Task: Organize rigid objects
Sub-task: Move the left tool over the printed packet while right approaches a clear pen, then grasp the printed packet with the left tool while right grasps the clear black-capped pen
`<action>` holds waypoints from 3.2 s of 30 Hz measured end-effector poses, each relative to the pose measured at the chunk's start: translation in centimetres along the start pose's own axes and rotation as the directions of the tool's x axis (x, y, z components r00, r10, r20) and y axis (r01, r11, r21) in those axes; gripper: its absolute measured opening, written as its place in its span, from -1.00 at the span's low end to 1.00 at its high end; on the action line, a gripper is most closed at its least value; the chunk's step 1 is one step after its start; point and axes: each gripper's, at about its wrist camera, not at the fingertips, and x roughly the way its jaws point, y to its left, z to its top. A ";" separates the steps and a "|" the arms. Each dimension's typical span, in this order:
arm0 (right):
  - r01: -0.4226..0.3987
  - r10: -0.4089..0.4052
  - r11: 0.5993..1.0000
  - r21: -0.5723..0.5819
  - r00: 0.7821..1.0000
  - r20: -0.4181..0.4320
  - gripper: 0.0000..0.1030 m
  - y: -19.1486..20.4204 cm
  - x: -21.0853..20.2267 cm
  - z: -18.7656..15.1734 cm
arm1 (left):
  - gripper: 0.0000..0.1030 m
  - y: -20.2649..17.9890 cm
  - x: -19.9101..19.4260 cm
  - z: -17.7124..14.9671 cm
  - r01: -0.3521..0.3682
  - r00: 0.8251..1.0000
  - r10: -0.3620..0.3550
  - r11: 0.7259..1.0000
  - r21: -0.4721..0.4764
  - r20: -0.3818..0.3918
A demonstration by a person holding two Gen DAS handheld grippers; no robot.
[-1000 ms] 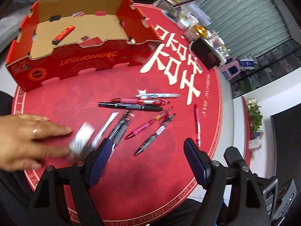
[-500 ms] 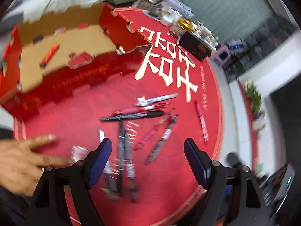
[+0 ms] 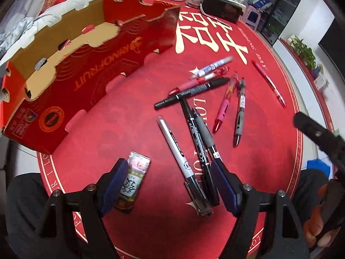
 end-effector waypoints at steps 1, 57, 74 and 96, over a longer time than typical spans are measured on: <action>0.020 -0.020 1.000 -0.007 1.000 -0.017 0.98 -0.1 0.4 -0.1 | 0.59 0.0 0.2 0.0 0.004 1.000 -0.004 1.000 -0.002 -0.006; 0.020 -0.039 0.994 -0.109 0.983 -0.179 0.10 3.7 7.0 1.6 | 0.30 1.0 1.4 -0.6 -0.057 0.994 0.074 0.977 0.207 -0.075; 0.120 -0.157 0.979 -0.163 0.959 -0.236 0.11 5.3 9.0 2.5 | 0.54 1.2 1.3 -0.9 -0.053 0.995 0.069 0.977 0.208 -0.073; 0.049 -0.085 0.989 -0.143 0.964 -0.254 -0.78 5.7 9.0 2.5 | -0.50 -0.8 0.7 -1.4 0.008 0.999 0.004 0.967 0.255 -0.047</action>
